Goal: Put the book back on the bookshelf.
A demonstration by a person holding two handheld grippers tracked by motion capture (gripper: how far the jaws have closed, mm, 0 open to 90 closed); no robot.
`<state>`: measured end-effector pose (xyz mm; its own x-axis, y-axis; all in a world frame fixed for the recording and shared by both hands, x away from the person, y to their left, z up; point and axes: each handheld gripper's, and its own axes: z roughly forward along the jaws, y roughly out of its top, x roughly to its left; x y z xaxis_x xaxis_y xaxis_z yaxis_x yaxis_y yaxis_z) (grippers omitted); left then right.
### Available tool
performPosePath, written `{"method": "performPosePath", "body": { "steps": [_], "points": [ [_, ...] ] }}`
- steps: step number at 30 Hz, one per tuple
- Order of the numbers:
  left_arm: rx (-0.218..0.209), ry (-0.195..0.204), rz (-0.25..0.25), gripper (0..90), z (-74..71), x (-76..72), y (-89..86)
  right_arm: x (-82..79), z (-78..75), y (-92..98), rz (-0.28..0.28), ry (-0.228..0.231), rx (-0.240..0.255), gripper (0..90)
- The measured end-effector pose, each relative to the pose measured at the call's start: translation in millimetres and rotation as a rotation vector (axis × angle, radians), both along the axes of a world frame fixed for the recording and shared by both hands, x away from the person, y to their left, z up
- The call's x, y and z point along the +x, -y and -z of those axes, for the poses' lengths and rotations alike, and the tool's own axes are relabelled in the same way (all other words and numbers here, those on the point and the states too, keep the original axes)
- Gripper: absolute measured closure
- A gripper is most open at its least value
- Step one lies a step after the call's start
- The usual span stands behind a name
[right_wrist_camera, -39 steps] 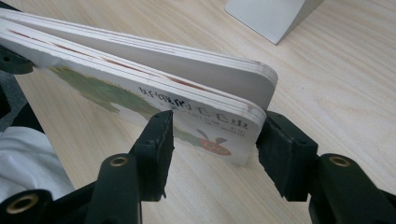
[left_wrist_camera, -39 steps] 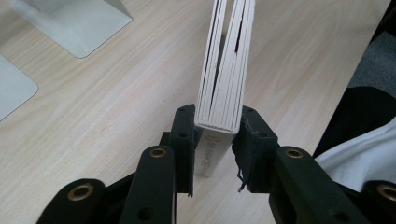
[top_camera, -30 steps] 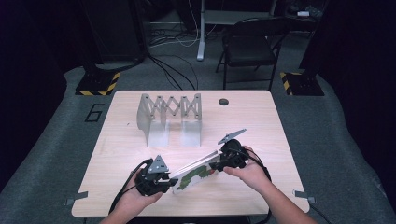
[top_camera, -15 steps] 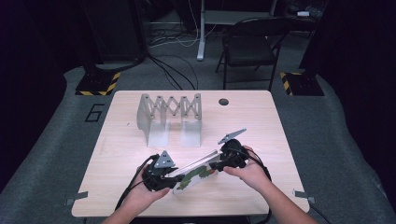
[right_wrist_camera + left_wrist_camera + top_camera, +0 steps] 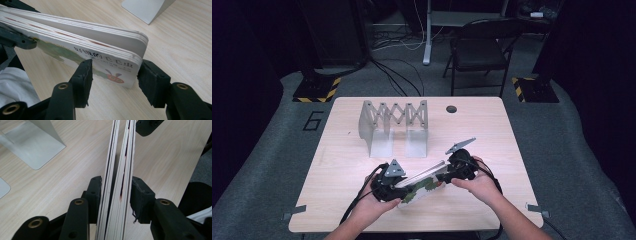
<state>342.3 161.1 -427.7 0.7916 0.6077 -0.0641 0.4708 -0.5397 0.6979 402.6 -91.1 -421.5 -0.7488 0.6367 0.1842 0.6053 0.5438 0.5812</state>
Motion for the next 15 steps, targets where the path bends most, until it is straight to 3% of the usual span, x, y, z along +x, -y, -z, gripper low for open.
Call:
{"method": "performPosePath", "body": {
  "steps": [15],
  "points": [
    [-0.002, -0.013, 0.015, 54.6, 4.1, 2.4, 8.7, 0.1, 1.9, 1.1, -0.002, 0.005, -0.001, 46.2]
  ]
}}
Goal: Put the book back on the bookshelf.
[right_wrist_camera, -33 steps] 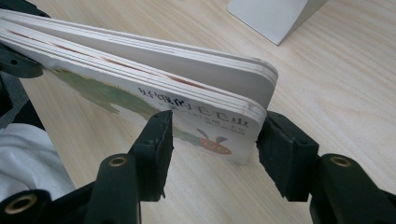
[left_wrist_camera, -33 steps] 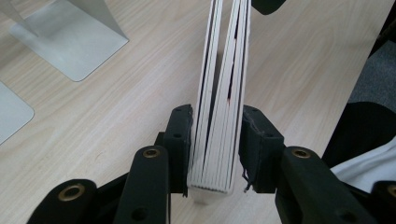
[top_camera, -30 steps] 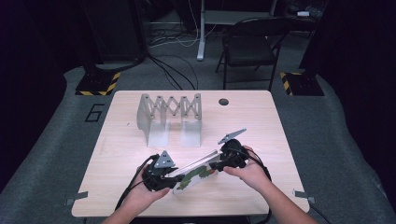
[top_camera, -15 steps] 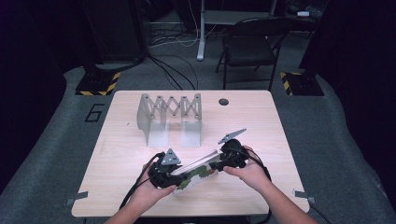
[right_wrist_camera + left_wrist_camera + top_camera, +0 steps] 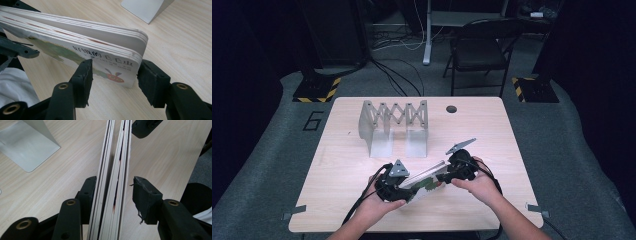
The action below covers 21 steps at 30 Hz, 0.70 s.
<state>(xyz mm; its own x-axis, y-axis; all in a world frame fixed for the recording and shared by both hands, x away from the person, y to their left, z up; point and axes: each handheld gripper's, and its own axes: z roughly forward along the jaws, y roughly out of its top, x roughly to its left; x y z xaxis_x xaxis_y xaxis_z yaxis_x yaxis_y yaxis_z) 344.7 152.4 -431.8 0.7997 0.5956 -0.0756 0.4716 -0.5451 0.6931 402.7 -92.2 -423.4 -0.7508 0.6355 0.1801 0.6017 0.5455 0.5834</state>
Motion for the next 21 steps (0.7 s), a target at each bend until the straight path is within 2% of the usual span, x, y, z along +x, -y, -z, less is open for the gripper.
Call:
{"method": "performPosePath", "body": {
  "steps": [2, 3, 4, 6, 9, 12, 15, 21],
  "points": [
    [-0.006, -0.011, 0.0, 54.7, 0.7, 0.3, 0.8, -0.3, 0.6, 0.3, 0.004, 0.0, 0.002, 46.1],
    [0.004, -0.004, 0.004, 54.9, 1.6, 1.1, 1.0, -0.3, 0.6, 0.4, 0.003, -0.001, 0.004, 46.2],
    [0.006, -0.015, 0.009, 55.0, 2.0, 1.3, 1.0, -0.6, 0.7, 0.5, 0.007, -0.001, 0.005, 46.1],
    [0.012, -0.002, 0.002, 54.9, 3.0, 1.5, 1.3, -0.5, 1.1, 0.7, 0.006, -0.002, 0.009, 46.1],
    [-0.005, -0.011, -0.004, 54.4, 3.1, 1.1, 1.4, -0.8, 1.0, 0.9, 0.013, -0.008, 0.01, 46.2],
    [-0.013, -0.001, -0.002, 54.1, 3.1, 1.9, 1.5, -0.9, 0.9, 0.8, 0.015, -0.01, 0.014, 46.2],
    [-0.003, 0.001, -0.001, 54.1, 4.4, 2.3, 2.6, -0.4, 1.6, 1.0, 0.01, 0.0, 0.018, 46.2],
    [0.0, 0.008, -0.016, 56.7, 8.3, 3.0, 2.4, -0.1, 3.1, 1.6, 0.014, -0.013, 0.013, 46.5]
  ]
}}
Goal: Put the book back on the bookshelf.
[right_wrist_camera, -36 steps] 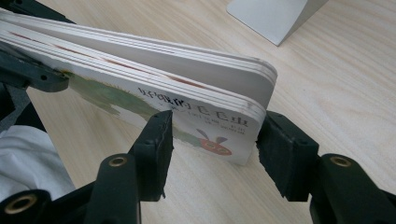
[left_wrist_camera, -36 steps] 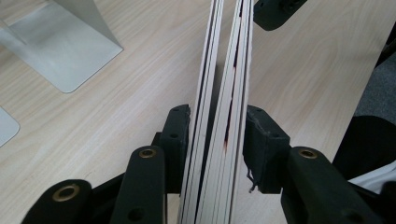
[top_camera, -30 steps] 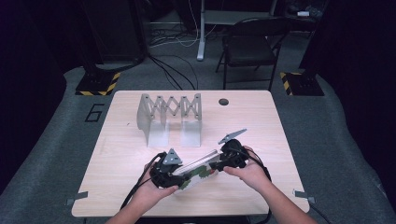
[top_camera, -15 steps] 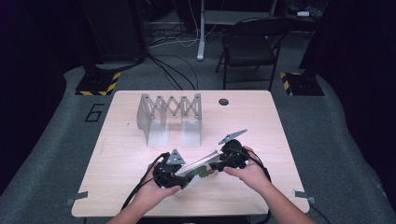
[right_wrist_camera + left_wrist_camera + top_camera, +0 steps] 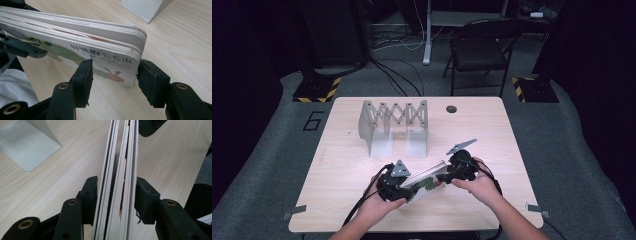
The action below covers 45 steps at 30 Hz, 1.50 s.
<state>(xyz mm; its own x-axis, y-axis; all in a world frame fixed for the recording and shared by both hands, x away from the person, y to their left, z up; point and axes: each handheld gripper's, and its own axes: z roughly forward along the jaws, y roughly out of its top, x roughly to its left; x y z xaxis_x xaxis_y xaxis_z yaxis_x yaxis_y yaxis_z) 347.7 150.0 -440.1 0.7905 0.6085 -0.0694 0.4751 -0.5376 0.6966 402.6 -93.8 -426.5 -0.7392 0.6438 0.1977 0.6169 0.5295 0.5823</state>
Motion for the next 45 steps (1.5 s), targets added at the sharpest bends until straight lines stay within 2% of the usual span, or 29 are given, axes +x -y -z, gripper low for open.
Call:
{"method": "performPosePath", "body": {
  "steps": [2, 3, 12, 14, 18, 24, 28, 34, 39, 45],
  "points": [
    [0.015, 0.0, 0.002, 58.4, 0.6, 0.5, 0.2, -0.1, 0.4, 0.1, 0.0, -0.005, -0.002, 46.5],
    [0.009, 0.0, 0.003, 58.6, 1.5, 0.5, 0.6, -0.8, 0.7, -0.3, 0.007, -0.014, 0.0, 46.5],
    [0.019, 0.002, 0.01, 65.5, 1.4, 0.2, 3.8, 0.7, 2.7, 0.8, -0.005, 0.006, 0.004, 46.5],
    [0.023, -0.003, 0.011, 65.7, 0.9, 0.7, 4.0, 0.3, 3.0, 0.8, -0.001, -0.007, 0.001, 46.5],
    [0.027, -0.014, 0.021, 65.6, 0.2, 2.5, 4.5, 0.5, 3.6, 0.8, -0.004, -0.003, -0.001, 46.4],
    [0.034, -0.005, 0.025, 67.9, 0.4, 3.8, 4.8, 1.0, 3.7, 0.7, -0.003, -0.005, 0.0, 46.4],
    [0.041, -0.011, 0.05, 70.5, -0.5, 4.1, 3.9, 1.0, 4.0, -0.3, 0.007, -0.005, 0.004, 46.4],
    [0.055, 0.007, 0.064, 73.4, -0.6, 3.4, 4.5, 1.7, 4.1, 1.0, 0.001, -0.009, 0.003, 46.8],
    [0.056, 0.004, 0.085, 75.1, -0.7, 2.9, 5.2, 3.0, 5.0, 1.2, 0.002, -0.009, 0.006, 46.7],
    [0.08, 0.011, 0.101, 75.8, -2.0, 2.2, 6.8, 3.0, 5.0, 1.4, 0.0, -0.014, 0.004, 46.5]
  ]
}}
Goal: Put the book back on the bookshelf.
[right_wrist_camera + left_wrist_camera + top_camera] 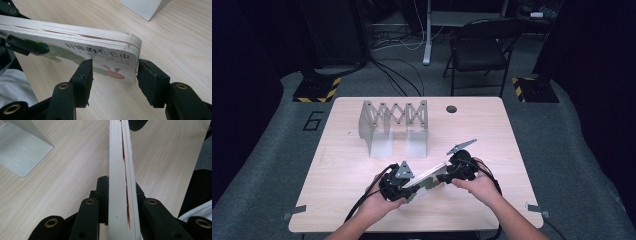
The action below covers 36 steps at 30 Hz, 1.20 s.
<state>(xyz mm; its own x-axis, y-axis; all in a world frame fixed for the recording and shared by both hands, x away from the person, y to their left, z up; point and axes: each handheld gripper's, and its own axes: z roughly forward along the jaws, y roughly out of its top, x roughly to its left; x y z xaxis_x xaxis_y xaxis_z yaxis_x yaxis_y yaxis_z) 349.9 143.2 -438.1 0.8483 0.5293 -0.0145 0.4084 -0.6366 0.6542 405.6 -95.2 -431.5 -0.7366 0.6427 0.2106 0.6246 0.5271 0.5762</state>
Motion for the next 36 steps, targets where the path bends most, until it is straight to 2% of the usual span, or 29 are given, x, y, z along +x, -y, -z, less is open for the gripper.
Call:
{"method": "performPosePath", "body": {
  "steps": [6, 24, 36],
  "points": [
    [0.008, -0.008, 0.006, 75.9, -0.7, -0.3, 1.2, -0.1, -0.3, 1.0, -0.005, -0.012, 0.002, 46.4],
    [0.037, -0.051, -0.019, 75.9, -4.0, -1.4, 6.4, -0.5, 0.1, 0.5, -0.002, -0.008, 0.004, 46.5],
    [0.046, -0.034, -0.045, 76.0, -5.6, -5.1, 11.3, -0.3, 4.8, 2.4, 0.005, -0.018, 0.0, 46.6]
  ]
}}
